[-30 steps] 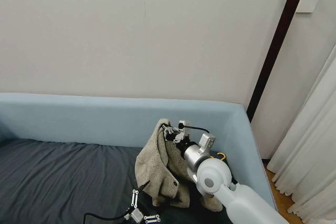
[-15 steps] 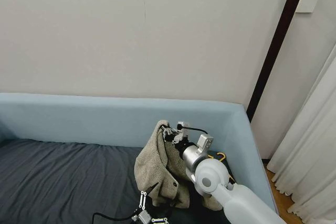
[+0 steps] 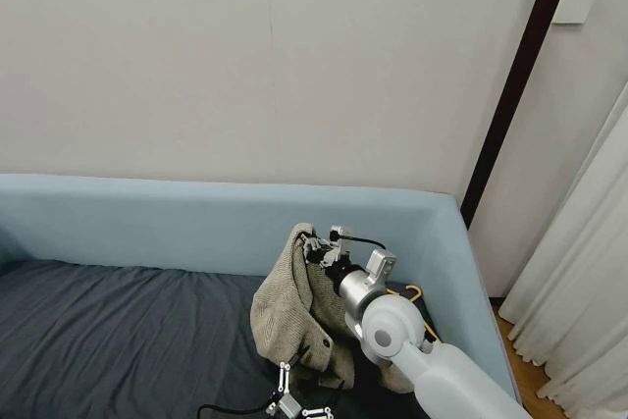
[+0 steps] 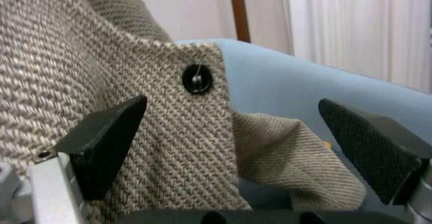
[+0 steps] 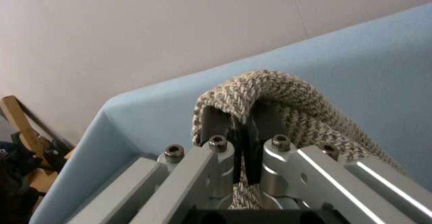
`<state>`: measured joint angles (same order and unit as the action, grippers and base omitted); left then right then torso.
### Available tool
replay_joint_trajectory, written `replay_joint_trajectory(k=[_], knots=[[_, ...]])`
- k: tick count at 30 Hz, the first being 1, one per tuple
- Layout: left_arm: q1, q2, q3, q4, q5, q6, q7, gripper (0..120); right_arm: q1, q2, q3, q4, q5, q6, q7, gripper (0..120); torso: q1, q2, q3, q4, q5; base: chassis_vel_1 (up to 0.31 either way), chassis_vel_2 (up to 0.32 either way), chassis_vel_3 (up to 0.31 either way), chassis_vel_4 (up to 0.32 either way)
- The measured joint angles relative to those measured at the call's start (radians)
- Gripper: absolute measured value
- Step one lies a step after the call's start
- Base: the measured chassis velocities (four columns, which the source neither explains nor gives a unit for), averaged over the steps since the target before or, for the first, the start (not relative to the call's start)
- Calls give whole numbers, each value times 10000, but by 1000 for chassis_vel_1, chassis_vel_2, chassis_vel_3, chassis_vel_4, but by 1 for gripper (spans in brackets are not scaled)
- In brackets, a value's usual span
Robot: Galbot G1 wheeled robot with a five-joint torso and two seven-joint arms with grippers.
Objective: Pick up the clothes from the sofa and hang them on the clothes hanger.
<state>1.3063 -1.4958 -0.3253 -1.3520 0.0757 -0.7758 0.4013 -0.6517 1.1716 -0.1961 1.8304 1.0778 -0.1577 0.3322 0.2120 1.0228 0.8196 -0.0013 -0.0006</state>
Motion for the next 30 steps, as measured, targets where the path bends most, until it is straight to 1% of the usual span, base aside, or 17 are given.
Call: replay_joint_trajectory(k=[1,5,16,20,21,23,25,26,28,30], knots=[[0,0,0,0,0,0,0,100,0,0,0,0,0,0,0,0,0,0,0,0,0,0,0,0,0],[-172,-344,-35,238,93,112,-488,100,-24,9,-19,-9,-25,2,-14,0,0,0,0,0,-1,0,0,0,0],[-348,-286,-137,349,35,182,-549,99,-125,19,-18,-10,-89,4,-67,0,0,0,0,0,-1,0,0,0,0],[-398,-303,-142,413,31,181,-543,88,-174,27,-10,1,-115,4,-81,0,0,0,0,0,-1,0,0,0,0],[-398,-303,-142,413,31,181,-543,88,-174,27,-10,1,-115,4,-81,0,0,0,0,0,-1,0,0,0,0],[-459,-303,-181,476,33,170,-538,79,-204,18,-1,17,-134,4,-86,0,0,0,0,0,-1,0,0,0,0],[-473,-302,-196,492,33,165,-537,77,-210,16,1,21,-140,4,-88,0,0,0,0,0,-1,0,0,0,0],[-508,-298,-231,511,34,154,-550,70,-238,5,14,33,-155,4,-99,0,0,0,0,0,-1,0,0,0,0],[-519,-277,-262,510,29,142,-579,61,-276,-18,28,43,-165,4,-109,0,0,0,0,0,-1,0,0,0,0],[-518,-261,-274,504,27,139,-588,58,-287,-20,30,45,-171,4,-115,0,0,-1,0,0,-2,0,0,0,0]])
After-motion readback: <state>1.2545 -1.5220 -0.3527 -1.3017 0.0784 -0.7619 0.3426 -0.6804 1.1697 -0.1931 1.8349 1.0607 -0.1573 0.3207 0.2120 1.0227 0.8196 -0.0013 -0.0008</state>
